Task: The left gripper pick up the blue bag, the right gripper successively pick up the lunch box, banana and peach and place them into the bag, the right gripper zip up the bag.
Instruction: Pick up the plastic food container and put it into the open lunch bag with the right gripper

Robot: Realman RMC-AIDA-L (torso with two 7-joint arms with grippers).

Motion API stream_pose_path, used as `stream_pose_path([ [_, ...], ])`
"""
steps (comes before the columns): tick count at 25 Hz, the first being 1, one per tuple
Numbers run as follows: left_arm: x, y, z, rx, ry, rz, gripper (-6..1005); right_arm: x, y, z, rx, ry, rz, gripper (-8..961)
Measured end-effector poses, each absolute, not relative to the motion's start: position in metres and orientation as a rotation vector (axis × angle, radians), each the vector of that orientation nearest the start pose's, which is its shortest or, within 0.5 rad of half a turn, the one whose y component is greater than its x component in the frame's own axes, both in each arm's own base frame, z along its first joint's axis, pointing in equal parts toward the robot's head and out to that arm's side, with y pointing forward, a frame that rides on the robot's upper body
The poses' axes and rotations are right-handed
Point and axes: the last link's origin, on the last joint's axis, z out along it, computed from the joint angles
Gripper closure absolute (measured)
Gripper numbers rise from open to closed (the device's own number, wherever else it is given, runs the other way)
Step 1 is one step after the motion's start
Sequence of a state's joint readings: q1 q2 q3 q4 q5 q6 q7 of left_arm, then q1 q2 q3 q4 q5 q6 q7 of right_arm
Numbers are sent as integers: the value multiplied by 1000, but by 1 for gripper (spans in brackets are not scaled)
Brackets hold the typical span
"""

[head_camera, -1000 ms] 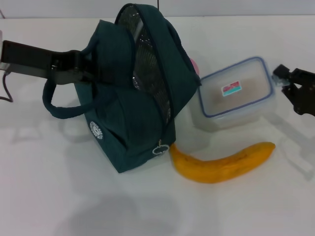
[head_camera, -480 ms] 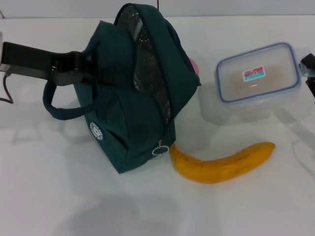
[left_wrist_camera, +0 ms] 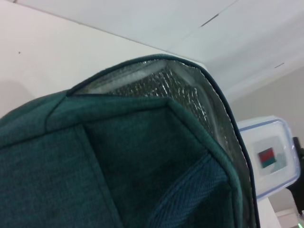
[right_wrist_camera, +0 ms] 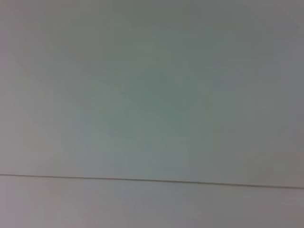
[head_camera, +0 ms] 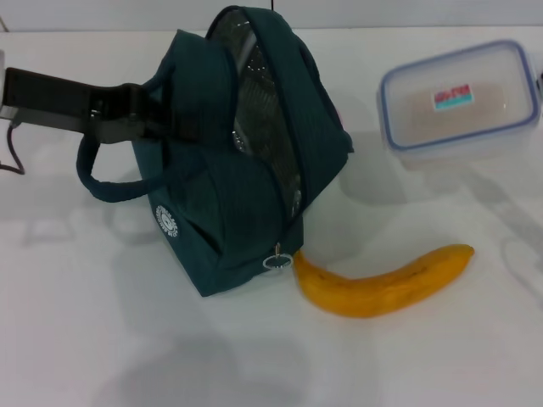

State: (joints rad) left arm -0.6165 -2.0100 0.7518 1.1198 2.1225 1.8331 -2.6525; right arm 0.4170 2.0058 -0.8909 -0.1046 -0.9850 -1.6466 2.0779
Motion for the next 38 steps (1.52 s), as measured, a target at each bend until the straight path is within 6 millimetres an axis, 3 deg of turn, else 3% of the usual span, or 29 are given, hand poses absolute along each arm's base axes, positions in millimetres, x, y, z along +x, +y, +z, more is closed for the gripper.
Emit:
stream_pose_path([
  [9,-189,355,83,-2557,-1698,-451,956,249,315,32,-1658,1870,2229,819],
  [13,-185,357,82,-2569,-1683,-447,957,224,328,30,-1750,1856,2282,816],
  [14,-184,358,82,-2572,-1681,-448,957,209,336,28,-1803,1844,2304,815],
  [18,-178,360,79,-2592,-1667,-438,957,191,346,24,-1877,1833,2297,812],
  [29,-178,359,71,-2633,-1640,-432,957,183,370,7,-1916,1853,2084,805],
  [38,-179,358,72,-2637,-1630,-441,958,187,370,2,-1911,1872,2026,798],
])
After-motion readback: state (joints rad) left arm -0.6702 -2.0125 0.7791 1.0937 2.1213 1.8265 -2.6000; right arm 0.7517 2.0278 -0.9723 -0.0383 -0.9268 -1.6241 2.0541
